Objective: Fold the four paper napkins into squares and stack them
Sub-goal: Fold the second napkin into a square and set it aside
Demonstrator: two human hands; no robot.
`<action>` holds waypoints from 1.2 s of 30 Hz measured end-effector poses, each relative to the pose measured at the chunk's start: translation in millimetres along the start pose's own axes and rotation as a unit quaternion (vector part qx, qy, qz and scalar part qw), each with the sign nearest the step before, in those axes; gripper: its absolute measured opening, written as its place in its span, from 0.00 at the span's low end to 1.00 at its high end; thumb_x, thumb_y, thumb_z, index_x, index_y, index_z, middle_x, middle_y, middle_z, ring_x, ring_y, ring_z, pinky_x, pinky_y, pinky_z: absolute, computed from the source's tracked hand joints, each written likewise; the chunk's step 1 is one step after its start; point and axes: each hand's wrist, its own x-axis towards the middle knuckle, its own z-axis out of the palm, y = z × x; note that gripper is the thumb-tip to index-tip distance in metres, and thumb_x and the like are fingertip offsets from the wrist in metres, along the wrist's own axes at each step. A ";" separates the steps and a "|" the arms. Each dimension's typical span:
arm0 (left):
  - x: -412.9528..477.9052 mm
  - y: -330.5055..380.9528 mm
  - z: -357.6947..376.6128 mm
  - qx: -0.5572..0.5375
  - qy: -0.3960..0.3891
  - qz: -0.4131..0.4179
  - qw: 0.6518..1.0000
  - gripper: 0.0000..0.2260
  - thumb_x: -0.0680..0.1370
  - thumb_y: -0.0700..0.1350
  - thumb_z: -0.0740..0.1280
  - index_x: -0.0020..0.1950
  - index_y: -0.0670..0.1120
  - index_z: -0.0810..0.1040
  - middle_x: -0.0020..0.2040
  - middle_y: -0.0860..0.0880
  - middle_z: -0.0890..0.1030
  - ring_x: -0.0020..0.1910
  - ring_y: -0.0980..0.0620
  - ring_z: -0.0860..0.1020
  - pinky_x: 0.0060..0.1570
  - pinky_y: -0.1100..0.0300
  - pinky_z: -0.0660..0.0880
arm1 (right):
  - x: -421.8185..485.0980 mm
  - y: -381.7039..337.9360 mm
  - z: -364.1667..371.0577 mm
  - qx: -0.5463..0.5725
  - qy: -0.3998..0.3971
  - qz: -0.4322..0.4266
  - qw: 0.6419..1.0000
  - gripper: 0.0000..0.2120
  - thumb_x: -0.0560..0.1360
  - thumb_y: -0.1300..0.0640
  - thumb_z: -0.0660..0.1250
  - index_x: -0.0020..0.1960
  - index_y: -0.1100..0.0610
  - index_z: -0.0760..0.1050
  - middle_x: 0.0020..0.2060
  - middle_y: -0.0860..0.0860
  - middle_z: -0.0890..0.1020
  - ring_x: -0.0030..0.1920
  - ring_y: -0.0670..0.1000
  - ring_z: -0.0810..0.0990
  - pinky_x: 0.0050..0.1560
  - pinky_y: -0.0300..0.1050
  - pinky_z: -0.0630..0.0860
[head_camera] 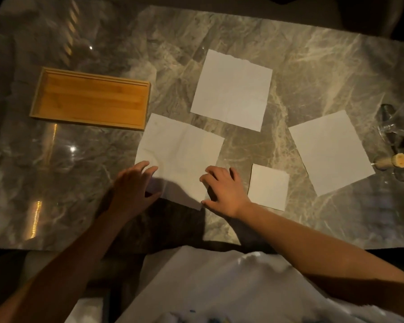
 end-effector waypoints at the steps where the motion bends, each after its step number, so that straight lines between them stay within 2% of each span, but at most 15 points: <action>1: -5.3 1.1 2.7 -0.005 -0.011 0.005 1.000 0.31 0.68 0.56 0.72 0.68 0.47 0.69 0.69 0.42 0.69 0.65 0.40 0.69 0.63 0.43 0.68 | -2.1 2.7 -0.2 -0.009 0.002 -0.005 1.000 0.27 0.70 0.41 0.67 0.65 0.50 0.67 0.68 0.51 0.67 0.70 0.53 0.63 0.72 0.64 0.50; 4: -22.8 2.6 11.4 -0.003 -0.010 0.007 1.000 0.31 0.66 0.54 0.73 0.67 0.49 0.69 0.65 0.42 0.71 0.62 0.38 0.70 0.59 0.40 0.67 | -10.3 15.4 0.5 -0.044 0.004 -0.032 0.999 0.26 0.71 0.42 0.66 0.64 0.51 0.67 0.70 0.52 0.67 0.72 0.54 0.63 0.72 0.65 0.51; 7: -35.2 5.3 14.7 0.002 0.045 0.047 0.998 0.29 0.62 0.54 0.70 0.62 0.53 0.70 0.58 0.46 0.69 0.56 0.41 0.67 0.53 0.41 0.71 | -17.5 30.6 -0.4 -0.061 -0.002 -0.048 0.997 0.25 0.72 0.42 0.66 0.65 0.50 0.67 0.73 0.52 0.65 0.73 0.55 0.61 0.72 0.65 0.53; 10: -42.5 10.3 16.8 0.013 0.049 0.063 0.997 0.29 0.61 0.53 0.74 0.61 0.52 0.74 0.55 0.44 0.71 0.54 0.44 0.65 0.53 0.41 0.71 | -22.1 39.7 -2.7 -0.061 0.000 -0.045 0.997 0.24 0.72 0.41 0.65 0.64 0.49 0.67 0.73 0.52 0.65 0.74 0.55 0.61 0.72 0.64 0.53; 12: -43.5 11.7 18.4 0.008 0.015 0.047 0.999 0.30 0.63 0.54 0.75 0.64 0.52 0.73 0.58 0.43 0.73 0.59 0.44 0.65 0.58 0.41 0.67 | -22.1 41.8 -4.2 -0.061 0.012 -0.051 0.997 0.25 0.71 0.40 0.64 0.65 0.48 0.67 0.72 0.51 0.66 0.73 0.55 0.62 0.72 0.62 0.54; 14: -41.8 9.7 18.3 0.002 -0.020 0.042 0.999 0.32 0.66 0.57 0.72 0.68 0.53 0.69 0.65 0.44 0.69 0.65 0.42 0.65 0.63 0.42 0.63 | -20.0 42.4 -4.9 -0.060 0.013 -0.080 0.995 0.27 0.70 0.40 0.66 0.66 0.47 0.67 0.71 0.50 0.67 0.72 0.54 0.63 0.71 0.60 0.55; 17: -41.1 5.6 15.6 -0.022 -0.033 0.044 0.998 0.32 0.66 0.56 0.73 0.68 0.53 0.67 0.70 0.43 0.66 0.68 0.40 0.64 0.64 0.42 0.63 | -17.4 40.4 -5.8 -0.053 -0.016 -0.104 0.993 0.26 0.70 0.42 0.68 0.66 0.47 0.67 0.70 0.50 0.68 0.70 0.53 0.64 0.72 0.60 0.55; 20: -41.5 1.3 16.4 -0.027 -0.018 0.061 0.998 0.35 0.65 0.55 0.76 0.66 0.53 0.64 0.68 0.41 0.69 0.66 0.38 0.68 0.63 0.40 0.64 | -17.6 37.5 -5.5 -0.039 -0.020 -0.087 0.995 0.21 0.72 0.45 0.67 0.64 0.47 0.70 0.68 0.50 0.69 0.70 0.53 0.65 0.73 0.61 0.55; 23: -41.5 -1.1 19.6 0.002 -0.004 0.074 0.997 0.37 0.64 0.60 0.74 0.67 0.54 0.63 0.67 0.43 0.70 0.66 0.39 0.68 0.64 0.40 0.61 | -16.7 33.4 -2.9 -0.014 0.024 -0.074 0.997 0.12 0.74 0.51 0.65 0.57 0.49 0.76 0.64 0.51 0.74 0.67 0.54 0.69 0.69 0.56 0.58; 25: -45.0 -2.2 23.1 0.010 -0.002 0.066 0.998 0.40 0.62 0.64 0.72 0.69 0.54 0.62 0.68 0.44 0.68 0.66 0.41 0.66 0.66 0.39 0.59 | -13.5 27.5 -2.8 0.037 0.051 -0.051 0.997 0.07 0.75 0.53 0.64 0.51 0.50 0.78 0.60 0.50 0.76 0.64 0.53 0.71 0.67 0.54 0.60; 28: -53.2 0.9 26.1 0.003 0.009 0.045 0.999 0.42 0.62 0.66 0.71 0.71 0.52 0.62 0.70 0.44 0.66 0.68 0.41 0.64 0.67 0.38 0.58 | -7.0 19.6 -9.5 0.134 0.070 -0.024 0.988 0.05 0.77 0.55 0.63 0.48 0.51 0.77 0.52 0.47 0.80 0.57 0.50 0.75 0.65 0.55 0.65; 32: -56.8 8.7 26.0 -0.039 0.062 0.022 0.997 0.35 0.65 0.58 0.74 0.67 0.46 0.70 0.68 0.41 0.71 0.66 0.40 0.69 0.66 0.42 0.63 | -5.9 20.6 -19.8 0.221 0.044 -0.050 0.973 0.04 0.79 0.57 0.62 0.47 0.54 0.74 0.48 0.49 0.82 0.48 0.51 0.79 0.55 0.54 0.74; 34: -53.2 10.4 23.1 -0.078 0.095 -0.011 0.992 0.28 0.67 0.52 0.75 0.64 0.46 0.75 0.66 0.43 0.74 0.64 0.41 0.72 0.64 0.45 0.66 | -10.4 24.4 -24.0 0.266 0.020 -0.053 0.962 0.04 0.80 0.57 0.61 0.47 0.55 0.72 0.45 0.41 0.81 0.45 0.45 0.78 0.48 0.46 0.75; 36: -49.7 11.3 20.6 -0.129 0.136 -0.034 0.982 0.21 0.67 0.44 0.75 0.59 0.44 0.78 0.63 0.42 0.76 0.61 0.40 0.74 0.61 0.45 0.69 | -15.4 26.5 -27.8 0.281 0.007 -0.045 0.959 0.04 0.81 0.56 0.59 0.48 0.53 0.70 0.42 0.34 0.78 0.41 0.41 0.77 0.43 0.37 0.72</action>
